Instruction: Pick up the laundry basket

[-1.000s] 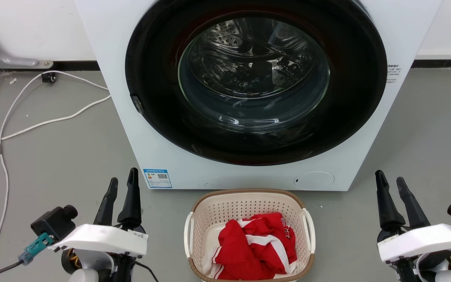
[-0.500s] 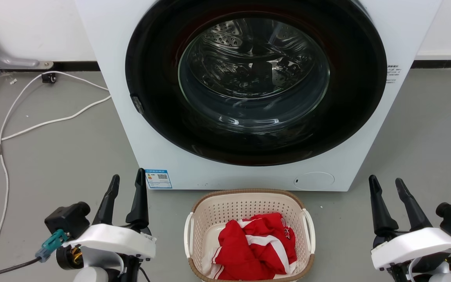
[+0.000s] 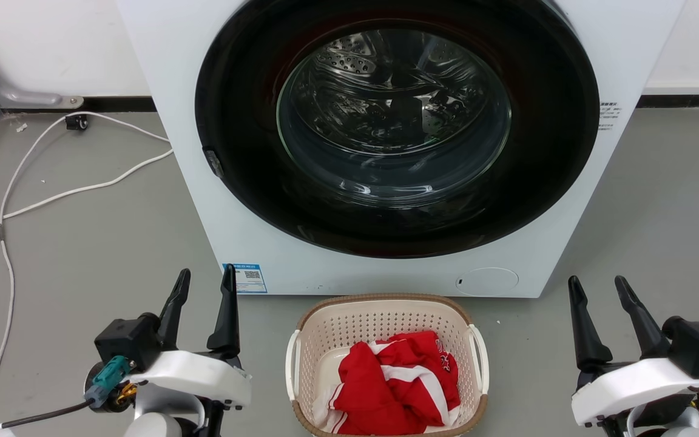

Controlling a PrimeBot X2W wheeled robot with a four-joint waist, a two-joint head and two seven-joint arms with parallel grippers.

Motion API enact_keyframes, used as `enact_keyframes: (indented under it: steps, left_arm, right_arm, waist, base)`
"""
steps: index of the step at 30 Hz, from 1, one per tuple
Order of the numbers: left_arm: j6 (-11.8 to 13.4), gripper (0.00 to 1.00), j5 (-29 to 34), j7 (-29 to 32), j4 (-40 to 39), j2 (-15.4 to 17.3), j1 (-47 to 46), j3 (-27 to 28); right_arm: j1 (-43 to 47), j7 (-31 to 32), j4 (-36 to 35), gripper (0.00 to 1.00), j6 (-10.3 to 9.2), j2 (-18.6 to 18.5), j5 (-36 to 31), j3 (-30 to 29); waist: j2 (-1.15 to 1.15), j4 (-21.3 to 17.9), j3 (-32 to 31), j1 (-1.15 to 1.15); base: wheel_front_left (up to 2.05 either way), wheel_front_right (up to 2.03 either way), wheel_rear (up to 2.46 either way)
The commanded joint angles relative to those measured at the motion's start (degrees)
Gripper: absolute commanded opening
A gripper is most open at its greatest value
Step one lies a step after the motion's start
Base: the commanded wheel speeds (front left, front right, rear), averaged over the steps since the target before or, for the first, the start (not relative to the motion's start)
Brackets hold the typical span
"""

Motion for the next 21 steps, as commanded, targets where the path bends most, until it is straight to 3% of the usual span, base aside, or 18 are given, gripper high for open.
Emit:
enact_keyframes:
  steps: [1,21]
  left_arm:
    - [0.3,1.00,1.5,-0.6,-0.1,0.2,-1.0,-0.1]
    - [1.9,1.00,11.3,-3.0,1.3,0.8,-0.8,-1.6]
  right_arm:
    - [0.4,-0.4,-0.8,1.00,-0.02,0.2,-1.7,0.1]
    - [1.2,-0.9,-2.0,1.00,-0.02,0.3,-13.0,-0.3]
  waist:
    - [0.00,0.0,0.0,0.00]
    - [0.00,0.1,0.1,0.00]
  base:
    - [0.00,0.00,0.00]
    - [0.00,0.00,0.00]
